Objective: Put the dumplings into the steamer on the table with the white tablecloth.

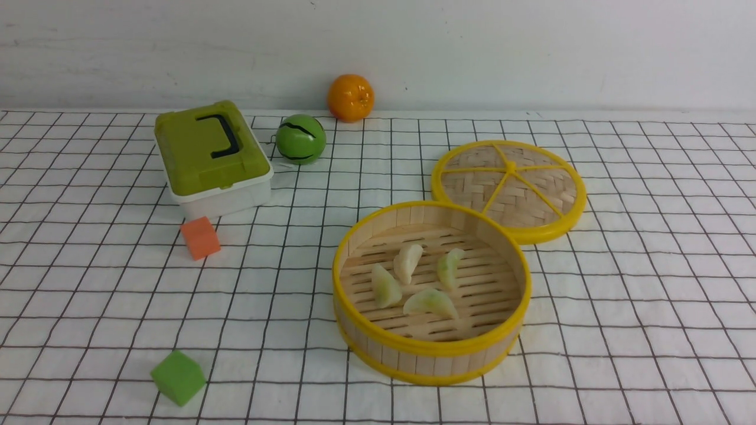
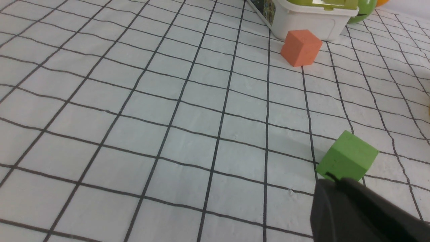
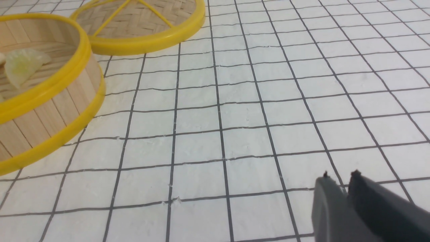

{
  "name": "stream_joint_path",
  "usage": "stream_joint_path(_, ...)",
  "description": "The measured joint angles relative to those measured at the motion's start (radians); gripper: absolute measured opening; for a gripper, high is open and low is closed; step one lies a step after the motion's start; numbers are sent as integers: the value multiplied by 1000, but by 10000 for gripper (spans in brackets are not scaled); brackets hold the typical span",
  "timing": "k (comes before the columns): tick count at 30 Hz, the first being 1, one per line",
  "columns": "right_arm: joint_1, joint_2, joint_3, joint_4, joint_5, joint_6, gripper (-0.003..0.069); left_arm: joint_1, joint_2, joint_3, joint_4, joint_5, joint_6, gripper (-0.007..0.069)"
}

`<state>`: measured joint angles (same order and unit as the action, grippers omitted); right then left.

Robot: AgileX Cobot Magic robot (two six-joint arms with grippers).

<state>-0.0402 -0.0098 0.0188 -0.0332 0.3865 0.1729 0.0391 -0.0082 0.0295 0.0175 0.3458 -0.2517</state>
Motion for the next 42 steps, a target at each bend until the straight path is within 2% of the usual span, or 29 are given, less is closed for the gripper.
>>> stream_joint_path(42,0,0,0,0,0,0,136,0,0,0,-2,-2,0,-5)
